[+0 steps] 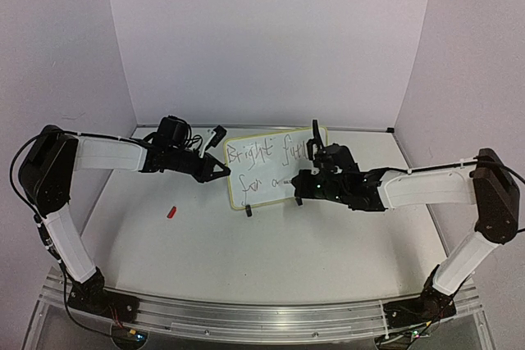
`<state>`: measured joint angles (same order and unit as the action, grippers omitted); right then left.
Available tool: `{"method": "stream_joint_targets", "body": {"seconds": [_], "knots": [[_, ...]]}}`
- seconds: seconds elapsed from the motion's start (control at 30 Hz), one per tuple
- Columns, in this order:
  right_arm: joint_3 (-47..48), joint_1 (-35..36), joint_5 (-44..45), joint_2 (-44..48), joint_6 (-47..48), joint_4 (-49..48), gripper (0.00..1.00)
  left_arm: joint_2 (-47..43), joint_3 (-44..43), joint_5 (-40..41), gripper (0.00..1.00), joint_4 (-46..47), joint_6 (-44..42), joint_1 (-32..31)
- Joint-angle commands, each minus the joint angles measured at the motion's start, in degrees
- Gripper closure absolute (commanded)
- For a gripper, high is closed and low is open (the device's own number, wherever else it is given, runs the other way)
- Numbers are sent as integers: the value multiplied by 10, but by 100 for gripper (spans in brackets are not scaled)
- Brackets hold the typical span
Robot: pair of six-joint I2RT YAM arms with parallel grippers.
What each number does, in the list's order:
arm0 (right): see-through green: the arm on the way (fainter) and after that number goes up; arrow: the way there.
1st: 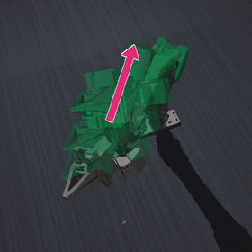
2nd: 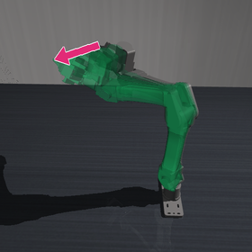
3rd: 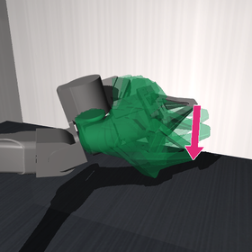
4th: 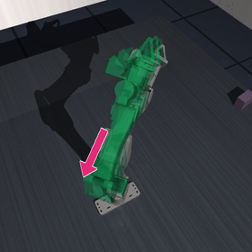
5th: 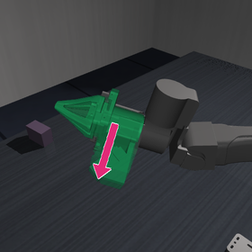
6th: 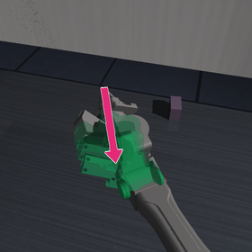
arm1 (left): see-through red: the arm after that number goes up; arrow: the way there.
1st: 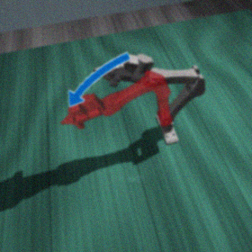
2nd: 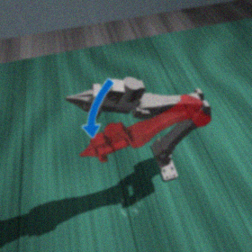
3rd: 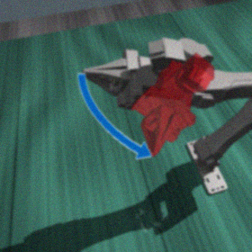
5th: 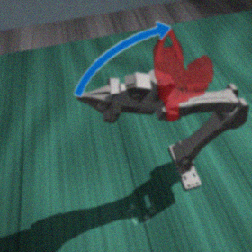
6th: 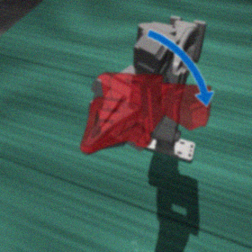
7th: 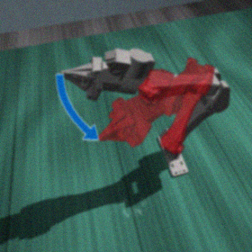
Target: Write a sentence on the whiteboard
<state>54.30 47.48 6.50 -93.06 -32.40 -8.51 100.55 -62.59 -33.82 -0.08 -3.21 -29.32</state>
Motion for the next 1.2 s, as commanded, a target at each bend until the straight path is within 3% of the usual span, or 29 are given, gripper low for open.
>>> {"method": "stream_joint_targets", "body": {"seconds": [0.0, 0.47, 0.93, 1.17], "knots": [[4, -2, 9, 0, -4, -4, 100, 1, -18, 50, 100, -29, -22, 5], [13, -2, 24, 6, -2, 15, 100, 0, -19, 49, 100, -29, -22, 5], [9, -2, 17, 81, 10, 17, 100, -3, -18, 49, 100, -29, -22, 5], [32, -3, 21, 57, 23, 16, 100, -3, -18, 50, 100, -30, -22, 5]]}}
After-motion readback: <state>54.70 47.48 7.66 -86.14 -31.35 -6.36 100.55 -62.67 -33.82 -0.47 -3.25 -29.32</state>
